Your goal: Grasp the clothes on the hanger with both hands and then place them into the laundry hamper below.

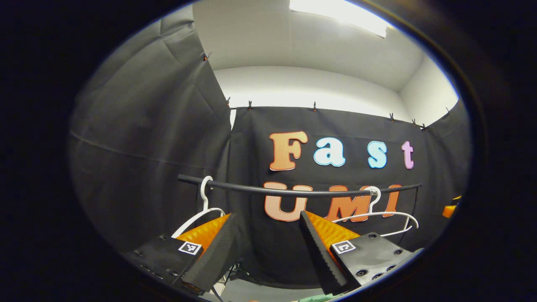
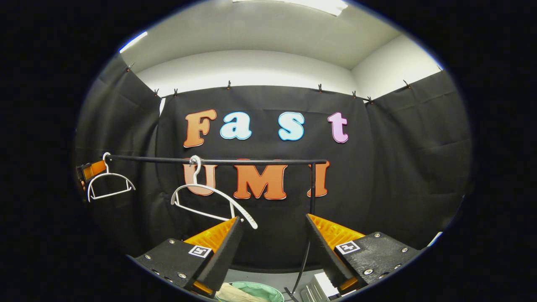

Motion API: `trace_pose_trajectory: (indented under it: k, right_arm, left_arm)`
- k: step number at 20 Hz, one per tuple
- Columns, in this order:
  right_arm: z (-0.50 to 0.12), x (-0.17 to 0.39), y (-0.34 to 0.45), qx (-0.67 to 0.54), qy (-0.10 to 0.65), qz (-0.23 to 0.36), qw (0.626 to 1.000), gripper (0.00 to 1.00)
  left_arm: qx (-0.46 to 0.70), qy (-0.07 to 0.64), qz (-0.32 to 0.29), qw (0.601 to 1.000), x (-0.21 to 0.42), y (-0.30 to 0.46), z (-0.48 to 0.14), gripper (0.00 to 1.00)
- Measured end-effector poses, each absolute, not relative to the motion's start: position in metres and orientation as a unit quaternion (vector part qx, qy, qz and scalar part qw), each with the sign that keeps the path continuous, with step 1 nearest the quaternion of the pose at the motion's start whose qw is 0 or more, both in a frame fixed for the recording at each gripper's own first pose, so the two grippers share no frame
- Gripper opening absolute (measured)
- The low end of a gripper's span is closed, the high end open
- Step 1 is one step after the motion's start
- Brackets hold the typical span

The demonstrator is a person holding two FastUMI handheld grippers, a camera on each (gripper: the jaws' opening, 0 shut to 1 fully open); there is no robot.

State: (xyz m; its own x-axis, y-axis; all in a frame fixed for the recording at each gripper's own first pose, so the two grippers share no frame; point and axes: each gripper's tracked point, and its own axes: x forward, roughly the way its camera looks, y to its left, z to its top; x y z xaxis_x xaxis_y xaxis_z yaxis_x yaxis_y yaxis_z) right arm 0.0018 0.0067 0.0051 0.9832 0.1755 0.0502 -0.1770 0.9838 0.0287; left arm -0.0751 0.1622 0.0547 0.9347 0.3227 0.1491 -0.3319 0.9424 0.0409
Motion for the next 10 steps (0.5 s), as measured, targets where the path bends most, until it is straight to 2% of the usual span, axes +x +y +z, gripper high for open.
trace_pose_trajectory:
  k: [4, 8, 9, 10]
  right_arm:
    - [0.0016, 0.0015, 0.0104, 0.015, -0.019, 0.095, 0.995, 0.92]
    - [0.0019, 0.0017, 0.0099, 0.024, -0.021, 0.094, 0.995, 0.92]
    - [0.0006, 0.0012, 0.0099, 0.025, -0.021, 0.095, 0.995, 0.92]
    - [-0.0016, 0.0017, 0.0099, 0.025, -0.018, 0.095, 0.995, 0.92]
  left_arm:
    - [0.030, -0.069, 0.178, 0.981, -0.0784, 0.1702, 0.0511, 0.93]
    - [0.022, -0.065, 0.182, 0.981, -0.0820, 0.1742, 0.0453, 0.96]
    - [0.021, -0.069, 0.184, 0.980, -0.0837, 0.1745, 0.0461, 0.94]
    - [0.021, -0.072, 0.185, 0.980, -0.0839, 0.1749, 0.0460, 1.00]
